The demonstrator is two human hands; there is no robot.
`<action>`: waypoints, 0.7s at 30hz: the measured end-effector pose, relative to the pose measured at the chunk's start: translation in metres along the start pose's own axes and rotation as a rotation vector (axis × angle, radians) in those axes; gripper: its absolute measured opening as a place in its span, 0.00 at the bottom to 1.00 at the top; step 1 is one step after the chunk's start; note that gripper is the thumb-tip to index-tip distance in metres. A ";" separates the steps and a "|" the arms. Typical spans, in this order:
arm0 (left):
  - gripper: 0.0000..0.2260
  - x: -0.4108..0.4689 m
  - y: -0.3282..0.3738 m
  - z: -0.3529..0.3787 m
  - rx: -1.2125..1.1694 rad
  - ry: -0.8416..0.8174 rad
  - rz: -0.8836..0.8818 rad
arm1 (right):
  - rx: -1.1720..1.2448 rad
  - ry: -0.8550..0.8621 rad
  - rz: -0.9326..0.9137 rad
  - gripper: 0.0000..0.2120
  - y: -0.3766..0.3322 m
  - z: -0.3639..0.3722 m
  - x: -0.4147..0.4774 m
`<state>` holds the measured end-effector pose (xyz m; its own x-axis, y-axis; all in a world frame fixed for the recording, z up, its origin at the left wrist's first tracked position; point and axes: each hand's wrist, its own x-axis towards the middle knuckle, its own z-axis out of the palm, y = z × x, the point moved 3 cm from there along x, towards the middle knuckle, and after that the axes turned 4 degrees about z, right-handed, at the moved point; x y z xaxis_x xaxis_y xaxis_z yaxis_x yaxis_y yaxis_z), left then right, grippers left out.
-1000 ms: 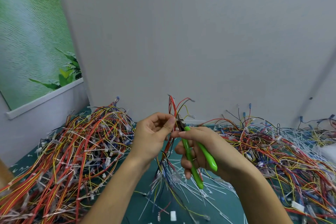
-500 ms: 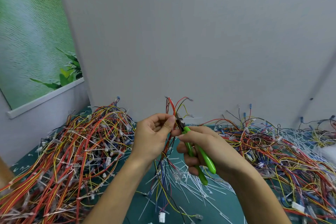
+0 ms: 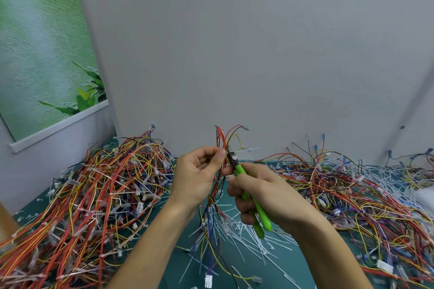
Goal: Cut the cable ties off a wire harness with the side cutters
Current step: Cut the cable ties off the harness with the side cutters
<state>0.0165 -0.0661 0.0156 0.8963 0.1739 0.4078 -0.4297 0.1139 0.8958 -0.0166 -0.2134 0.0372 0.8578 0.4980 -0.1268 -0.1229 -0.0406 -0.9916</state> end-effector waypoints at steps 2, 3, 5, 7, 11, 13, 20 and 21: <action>0.04 0.000 0.000 0.000 0.002 -0.003 0.002 | 0.023 -0.008 0.001 0.19 0.001 0.000 0.000; 0.04 -0.001 0.000 0.000 -0.001 -0.002 0.000 | 0.035 -0.013 0.003 0.17 0.001 0.001 0.000; 0.06 -0.001 0.000 0.000 -0.008 0.000 -0.002 | 0.071 -0.023 0.016 0.13 0.001 0.000 0.001; 0.09 0.000 0.001 0.000 -0.008 -0.003 0.003 | 0.123 -0.043 0.039 0.13 0.000 0.000 0.001; 0.07 0.000 0.002 0.000 0.036 -0.038 0.050 | 0.150 -0.105 0.064 0.14 -0.001 -0.001 0.000; 0.04 -0.001 0.002 0.000 0.047 -0.051 0.070 | 0.137 -0.102 0.070 0.14 -0.001 -0.002 -0.001; 0.01 0.000 0.002 -0.001 0.073 -0.044 0.100 | 0.055 -0.034 0.024 0.09 0.001 -0.001 0.000; 0.00 0.000 0.002 -0.001 0.069 -0.042 0.099 | 0.044 -0.025 0.020 0.09 0.001 -0.001 0.000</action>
<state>0.0161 -0.0649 0.0170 0.8542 0.1401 0.5007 -0.5092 0.0307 0.8601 -0.0160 -0.2144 0.0361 0.8426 0.5186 -0.1452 -0.1623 -0.0125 -0.9867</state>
